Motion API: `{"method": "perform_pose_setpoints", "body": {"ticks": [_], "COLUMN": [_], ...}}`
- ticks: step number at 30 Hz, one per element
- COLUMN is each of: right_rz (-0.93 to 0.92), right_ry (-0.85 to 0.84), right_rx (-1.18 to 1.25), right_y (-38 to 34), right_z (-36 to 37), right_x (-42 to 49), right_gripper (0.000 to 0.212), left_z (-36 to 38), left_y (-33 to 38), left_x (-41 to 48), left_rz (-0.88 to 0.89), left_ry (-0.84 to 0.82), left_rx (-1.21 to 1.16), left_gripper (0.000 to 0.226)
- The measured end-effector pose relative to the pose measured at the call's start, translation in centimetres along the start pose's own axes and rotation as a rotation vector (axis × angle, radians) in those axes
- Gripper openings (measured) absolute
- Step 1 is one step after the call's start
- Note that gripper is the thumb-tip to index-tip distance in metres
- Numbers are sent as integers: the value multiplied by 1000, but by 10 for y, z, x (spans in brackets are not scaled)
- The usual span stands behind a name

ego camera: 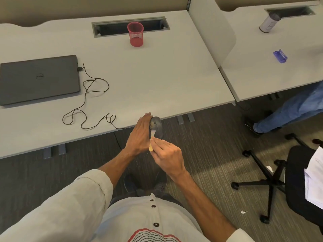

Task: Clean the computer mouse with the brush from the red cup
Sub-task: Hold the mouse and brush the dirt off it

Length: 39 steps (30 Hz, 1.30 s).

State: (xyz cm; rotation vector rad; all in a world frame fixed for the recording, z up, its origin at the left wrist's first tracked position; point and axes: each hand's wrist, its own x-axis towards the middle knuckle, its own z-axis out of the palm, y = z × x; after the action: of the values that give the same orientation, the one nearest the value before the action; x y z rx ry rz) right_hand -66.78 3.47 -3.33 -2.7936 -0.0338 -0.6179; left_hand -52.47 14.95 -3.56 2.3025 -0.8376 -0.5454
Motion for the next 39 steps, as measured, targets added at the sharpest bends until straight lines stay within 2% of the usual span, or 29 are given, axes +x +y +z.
{"method": "perform_pose_setpoints", "body": {"ticks": [1,4,11,20,27,31,36,39], "right_rz": [-12,-23,69,18,113,72,36,54], "right_ry": [-8,0,102,13,145,97,17,46], "right_rx": [9,18,-32,32,50,12,86,123], "right_y": [-2,-2,16,5,19,23,15,14], "right_z": [1,0,-10,-2,-13,-14,-11,-12], "right_x": [-1,-2,14,8,14,19,10,7], "right_gripper": [40,37,39,38,37,39,36,35], "left_z": [0,-1,-6,-4,2,5,4,4], "left_y": [0,0,2,6,4,6,7,5], "left_x": [1,2,5,10,8,7,5,4], "left_rz": [1,1,-9,13,39,58,74,79], "left_ry": [2,-12,2,-5,2,-15,-21,-37], "left_rx": [6,0,-14,-3,-15,-2,16,26], "left_gripper": [107,121,124,107,121,117,96,109]}}
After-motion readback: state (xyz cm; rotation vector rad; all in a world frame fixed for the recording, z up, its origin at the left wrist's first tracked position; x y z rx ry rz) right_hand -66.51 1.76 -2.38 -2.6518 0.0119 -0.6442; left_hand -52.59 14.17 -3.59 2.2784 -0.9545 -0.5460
